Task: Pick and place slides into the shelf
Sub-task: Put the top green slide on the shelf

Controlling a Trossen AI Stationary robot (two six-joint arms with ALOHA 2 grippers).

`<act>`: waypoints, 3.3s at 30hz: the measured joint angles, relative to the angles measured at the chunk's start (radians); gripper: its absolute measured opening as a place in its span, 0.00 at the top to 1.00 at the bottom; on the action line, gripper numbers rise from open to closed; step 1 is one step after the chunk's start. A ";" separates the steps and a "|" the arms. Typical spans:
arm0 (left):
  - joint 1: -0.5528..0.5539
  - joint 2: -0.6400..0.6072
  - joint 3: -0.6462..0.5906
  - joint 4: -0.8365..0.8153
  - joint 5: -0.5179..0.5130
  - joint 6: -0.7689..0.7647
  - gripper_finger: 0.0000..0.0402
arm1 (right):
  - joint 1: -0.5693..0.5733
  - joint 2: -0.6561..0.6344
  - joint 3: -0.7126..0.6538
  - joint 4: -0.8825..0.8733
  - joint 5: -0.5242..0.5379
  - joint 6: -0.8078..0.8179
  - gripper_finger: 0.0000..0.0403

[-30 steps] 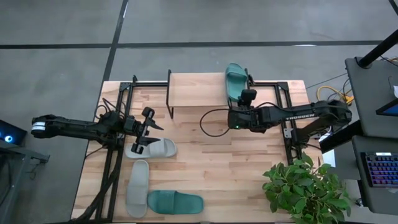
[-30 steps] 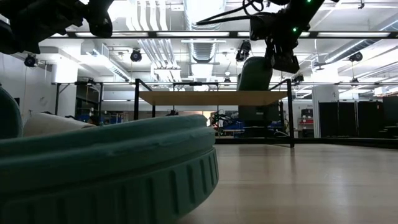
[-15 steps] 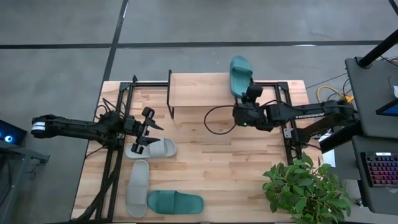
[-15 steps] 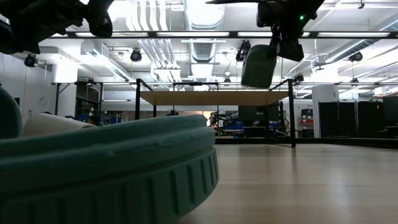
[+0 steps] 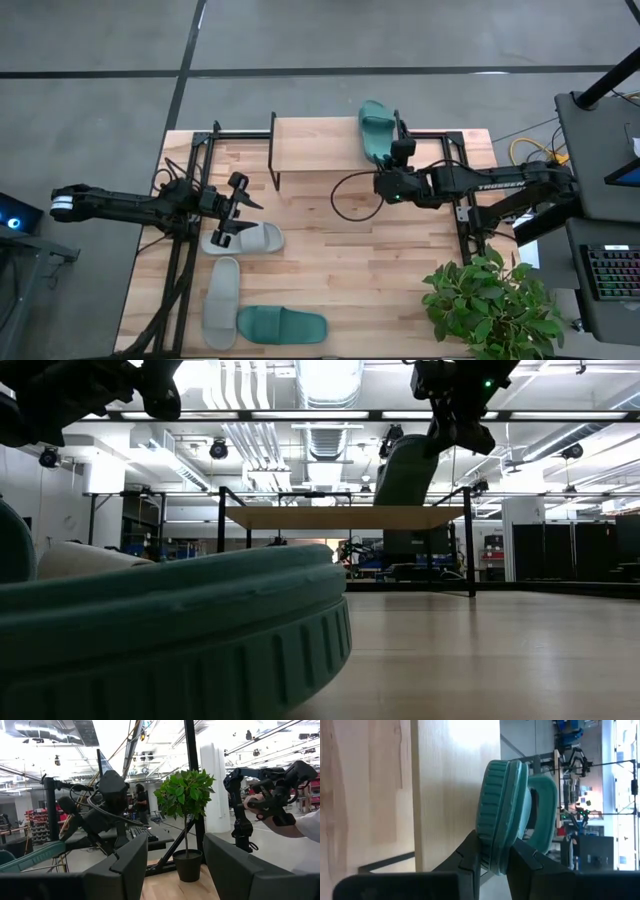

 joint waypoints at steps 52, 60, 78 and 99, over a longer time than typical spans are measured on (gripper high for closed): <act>0.001 0.000 0.000 0.000 0.000 0.000 0.56 | -0.087 -0.002 -0.068 -0.131 -0.179 0.173 0.58; 0.001 0.000 0.000 0.000 0.000 0.000 0.56 | -0.087 -0.002 0.007 -0.214 -0.290 0.262 0.53; 0.001 0.000 0.000 0.000 0.000 0.016 0.56 | -0.140 -0.002 0.081 0.063 -0.155 -0.147 0.61; 0.001 0.000 0.000 0.000 0.000 0.024 0.56 | -0.423 0.054 0.067 0.161 -0.339 -0.321 0.66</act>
